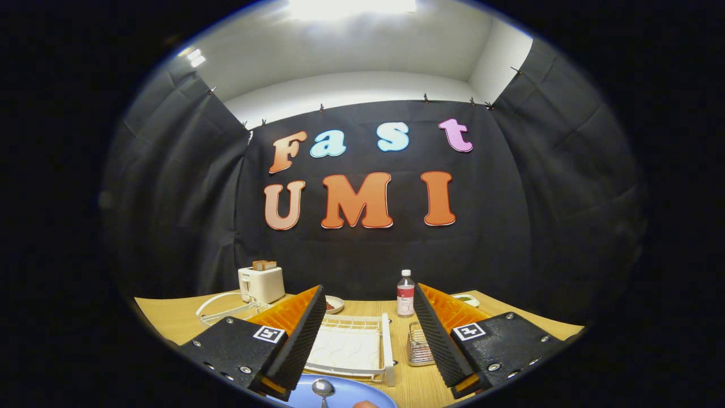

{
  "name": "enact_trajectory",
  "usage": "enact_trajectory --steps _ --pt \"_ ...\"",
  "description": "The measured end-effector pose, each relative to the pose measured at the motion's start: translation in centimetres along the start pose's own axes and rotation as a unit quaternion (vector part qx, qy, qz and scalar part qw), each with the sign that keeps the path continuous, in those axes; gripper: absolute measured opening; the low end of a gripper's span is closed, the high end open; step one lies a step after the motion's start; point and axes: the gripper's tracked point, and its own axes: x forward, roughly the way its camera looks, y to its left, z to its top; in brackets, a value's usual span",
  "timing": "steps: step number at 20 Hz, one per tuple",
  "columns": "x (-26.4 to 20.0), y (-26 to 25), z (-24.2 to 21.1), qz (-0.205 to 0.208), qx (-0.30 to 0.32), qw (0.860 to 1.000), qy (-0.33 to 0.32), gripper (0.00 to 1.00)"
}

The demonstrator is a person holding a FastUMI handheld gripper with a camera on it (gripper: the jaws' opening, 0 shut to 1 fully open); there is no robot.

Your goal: Take the plate from the dish rack, then take the spoon from the basket and place it into the plate.

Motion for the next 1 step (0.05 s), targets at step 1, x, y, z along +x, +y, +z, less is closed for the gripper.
enact_trajectory --steps 1 --pt "-0.05 0.25 0.15 0.001 0.0 1.0 -0.001 0.92"
